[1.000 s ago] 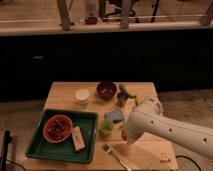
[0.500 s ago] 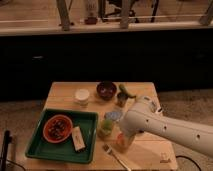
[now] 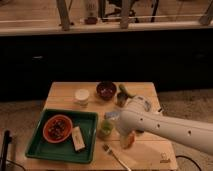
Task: Place apple in paper cup
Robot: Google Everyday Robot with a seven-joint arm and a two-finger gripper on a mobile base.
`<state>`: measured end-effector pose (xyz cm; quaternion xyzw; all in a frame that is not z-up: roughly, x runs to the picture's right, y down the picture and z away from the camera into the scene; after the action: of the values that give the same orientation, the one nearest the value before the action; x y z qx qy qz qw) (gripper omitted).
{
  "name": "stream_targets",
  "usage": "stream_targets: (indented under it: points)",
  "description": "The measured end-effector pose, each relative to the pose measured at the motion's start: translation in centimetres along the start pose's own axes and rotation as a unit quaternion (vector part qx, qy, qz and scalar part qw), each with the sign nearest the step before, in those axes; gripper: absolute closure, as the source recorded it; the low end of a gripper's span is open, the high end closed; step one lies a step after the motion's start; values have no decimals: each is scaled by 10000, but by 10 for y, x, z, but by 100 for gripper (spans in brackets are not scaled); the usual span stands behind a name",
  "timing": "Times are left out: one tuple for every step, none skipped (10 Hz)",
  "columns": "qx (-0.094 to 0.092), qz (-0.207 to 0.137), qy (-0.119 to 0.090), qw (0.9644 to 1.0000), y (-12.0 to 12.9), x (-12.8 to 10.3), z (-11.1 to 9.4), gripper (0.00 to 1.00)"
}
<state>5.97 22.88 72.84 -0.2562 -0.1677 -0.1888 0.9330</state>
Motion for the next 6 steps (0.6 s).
stream_targets:
  points:
    - [21, -19, 41, 10000, 0, 1, 1, 20]
    - [56, -36, 95, 9999, -1, 1, -3, 20]
    - [82, -55, 136, 9999, -3, -1, -10, 20]
    - [100, -45, 177, 9998, -5, 0, -23, 20]
    - [89, -4, 204, 9998, -5, 2, -38, 20]
    - [80, 26, 210, 9997, -5, 3, -48, 20]
